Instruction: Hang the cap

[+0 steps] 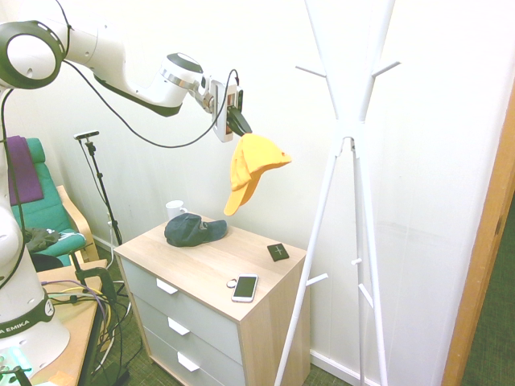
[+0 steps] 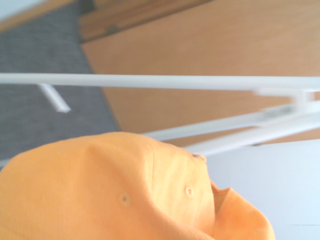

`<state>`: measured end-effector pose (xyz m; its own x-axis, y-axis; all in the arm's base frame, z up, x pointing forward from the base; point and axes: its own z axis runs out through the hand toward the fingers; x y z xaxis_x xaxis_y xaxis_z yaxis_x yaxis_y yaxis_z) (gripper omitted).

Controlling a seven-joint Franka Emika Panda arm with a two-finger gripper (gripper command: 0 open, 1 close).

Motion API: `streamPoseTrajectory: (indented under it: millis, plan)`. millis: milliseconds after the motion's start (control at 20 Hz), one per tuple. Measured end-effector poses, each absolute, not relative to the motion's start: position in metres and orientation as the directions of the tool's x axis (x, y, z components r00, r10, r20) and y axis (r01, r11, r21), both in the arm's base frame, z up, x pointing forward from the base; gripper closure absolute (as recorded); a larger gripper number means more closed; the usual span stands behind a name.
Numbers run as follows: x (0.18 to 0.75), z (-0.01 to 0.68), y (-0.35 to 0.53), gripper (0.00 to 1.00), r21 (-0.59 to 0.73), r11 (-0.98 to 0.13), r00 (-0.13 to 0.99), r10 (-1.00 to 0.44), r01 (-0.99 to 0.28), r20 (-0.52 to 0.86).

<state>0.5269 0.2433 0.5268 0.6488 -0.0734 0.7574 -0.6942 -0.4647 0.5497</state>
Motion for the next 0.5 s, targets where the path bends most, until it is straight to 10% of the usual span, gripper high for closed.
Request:
streamPoseTrajectory:
  millis: [500]
  plan:
    - [0.499,0.672,0.228,1.0,0.529,-0.389,0.563,0.03,-0.754,0.826]
